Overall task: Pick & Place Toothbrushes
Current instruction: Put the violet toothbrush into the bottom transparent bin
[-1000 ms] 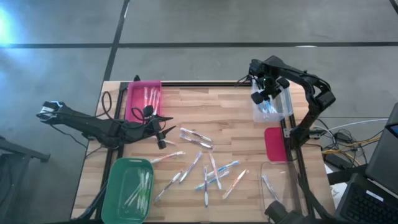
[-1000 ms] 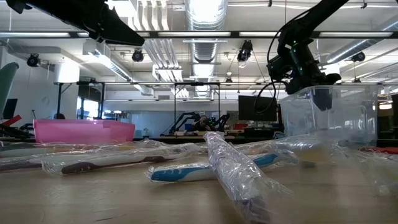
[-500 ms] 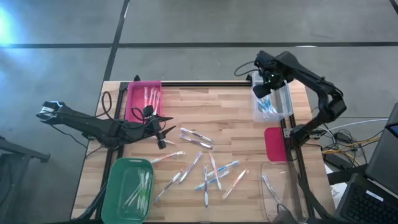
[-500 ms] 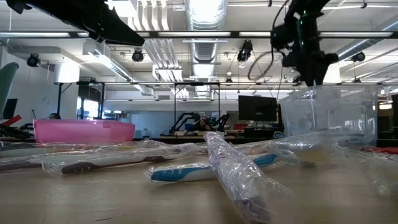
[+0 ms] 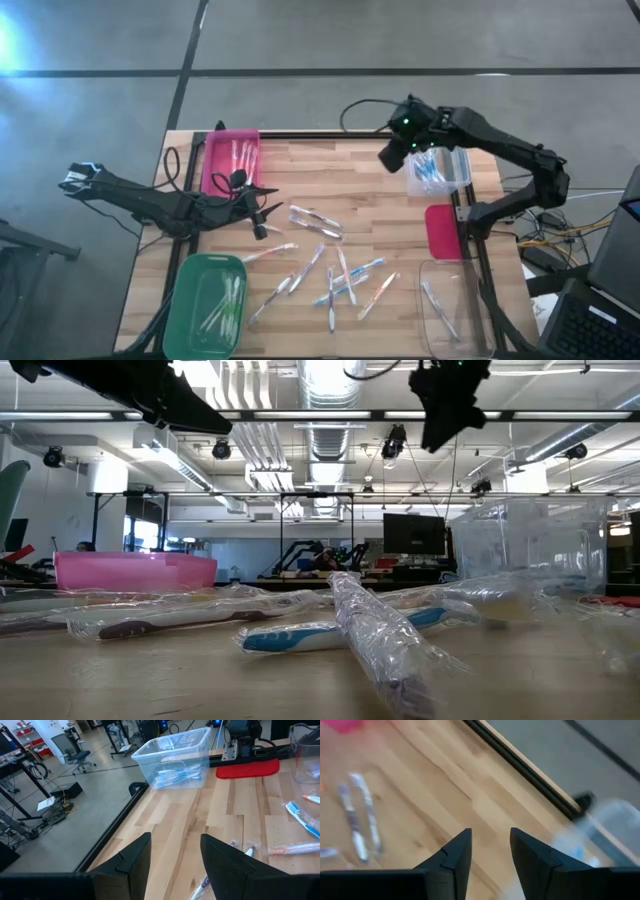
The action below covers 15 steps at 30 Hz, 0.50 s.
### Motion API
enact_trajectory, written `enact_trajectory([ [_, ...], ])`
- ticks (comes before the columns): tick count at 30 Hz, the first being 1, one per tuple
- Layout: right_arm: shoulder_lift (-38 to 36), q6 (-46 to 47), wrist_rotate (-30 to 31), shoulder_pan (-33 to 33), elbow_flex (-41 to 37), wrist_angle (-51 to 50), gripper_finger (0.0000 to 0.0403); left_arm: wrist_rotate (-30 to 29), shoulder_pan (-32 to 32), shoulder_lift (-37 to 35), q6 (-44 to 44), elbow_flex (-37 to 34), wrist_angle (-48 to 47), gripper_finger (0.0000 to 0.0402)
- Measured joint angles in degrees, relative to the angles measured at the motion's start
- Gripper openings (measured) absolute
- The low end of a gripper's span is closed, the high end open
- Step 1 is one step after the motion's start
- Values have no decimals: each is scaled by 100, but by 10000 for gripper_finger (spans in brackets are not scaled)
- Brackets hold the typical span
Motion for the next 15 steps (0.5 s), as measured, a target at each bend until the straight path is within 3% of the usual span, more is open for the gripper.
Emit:
enact_trajectory([
  [7,377,-24,2,888,-2,825,104,0,-1,0,0,-32,0,177],
  [15,1114,-3,4,1475,-2,1089,76,0,-1,1,0,-33,2,177],
])
